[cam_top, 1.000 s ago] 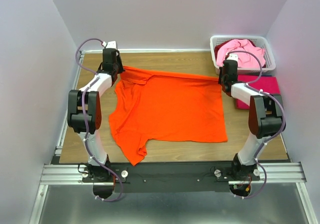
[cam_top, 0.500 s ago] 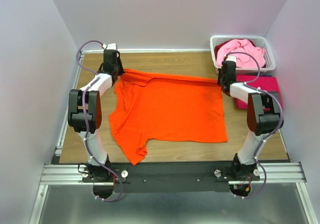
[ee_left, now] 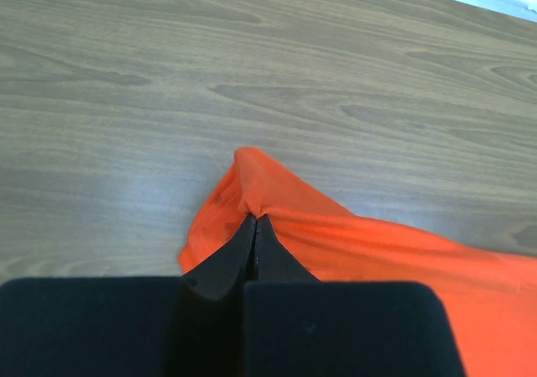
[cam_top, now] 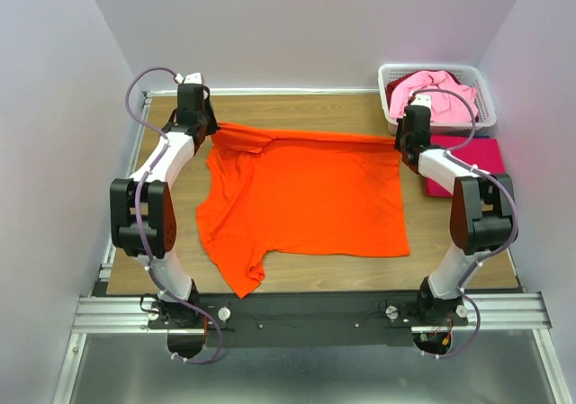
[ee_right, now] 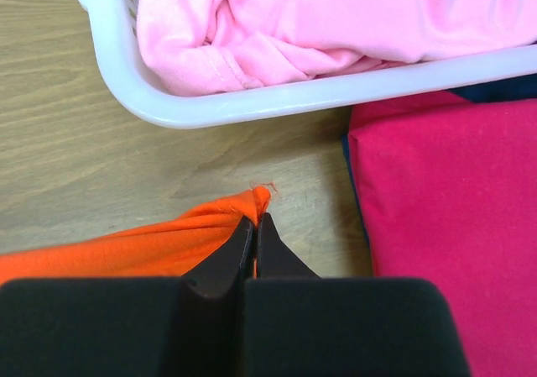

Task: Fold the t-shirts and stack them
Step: Fold the tshirt

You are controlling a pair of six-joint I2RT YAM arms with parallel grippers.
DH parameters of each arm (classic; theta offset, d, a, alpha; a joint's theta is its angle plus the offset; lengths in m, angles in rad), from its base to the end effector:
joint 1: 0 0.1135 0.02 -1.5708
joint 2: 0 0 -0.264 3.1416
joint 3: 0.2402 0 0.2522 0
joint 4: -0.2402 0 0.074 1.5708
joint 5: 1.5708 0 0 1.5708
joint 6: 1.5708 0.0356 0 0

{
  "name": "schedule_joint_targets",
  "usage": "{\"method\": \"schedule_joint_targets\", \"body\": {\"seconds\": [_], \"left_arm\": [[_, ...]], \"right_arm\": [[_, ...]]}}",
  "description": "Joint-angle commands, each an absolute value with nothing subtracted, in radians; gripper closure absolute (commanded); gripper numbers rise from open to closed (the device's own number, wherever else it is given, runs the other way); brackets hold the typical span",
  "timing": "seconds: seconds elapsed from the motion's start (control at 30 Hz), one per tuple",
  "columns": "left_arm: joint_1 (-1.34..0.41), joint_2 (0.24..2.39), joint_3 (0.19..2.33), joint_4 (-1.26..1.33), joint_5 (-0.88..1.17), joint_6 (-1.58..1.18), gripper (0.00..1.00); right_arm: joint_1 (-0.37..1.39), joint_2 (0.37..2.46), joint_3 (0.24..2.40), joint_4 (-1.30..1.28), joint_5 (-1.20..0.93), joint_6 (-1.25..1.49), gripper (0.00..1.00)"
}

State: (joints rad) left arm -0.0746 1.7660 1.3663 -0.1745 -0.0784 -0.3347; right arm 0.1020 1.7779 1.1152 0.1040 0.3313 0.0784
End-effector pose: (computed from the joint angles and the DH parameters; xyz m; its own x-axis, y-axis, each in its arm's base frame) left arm 0.4112 -0.0279 0.2730 -0.5145 -0.2899 -0.8070 -0.1697 0.9569 -0.2356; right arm 0.3947 0.0288 0.2114 -0.5118 0.0221 -0.8588 0.2189 0.9700 -0.1055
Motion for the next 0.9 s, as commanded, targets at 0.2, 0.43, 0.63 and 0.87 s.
{"method": "schedule_joint_targets", "body": {"seconds": [0.2, 0.43, 0.63, 0.87], "left_arm": [[-0.071, 1.695, 1.341, -0.327, -0.086, -0.342, 1.0], [-0.072, 1.712, 1.318, -0.356, -0.038, -0.359, 1.0], [-0.072, 1.694, 1.335, -0.42, -0.023, -0.353, 1.0], [-0.072, 1.664, 1.298, -0.463, -0.012, -0.347, 1.0]], "right_arm": [[0.081, 1.7, 1.068, 0.02, 0.371, 0.101, 0.96], [0.081, 1.7, 1.063, -0.038, 0.345, 0.143, 0.96], [0.081, 1.692, 1.08, -0.098, 0.347, 0.173, 0.96], [0.081, 1.671, 1.077, -0.136, 0.36, 0.193, 0.96]]}}
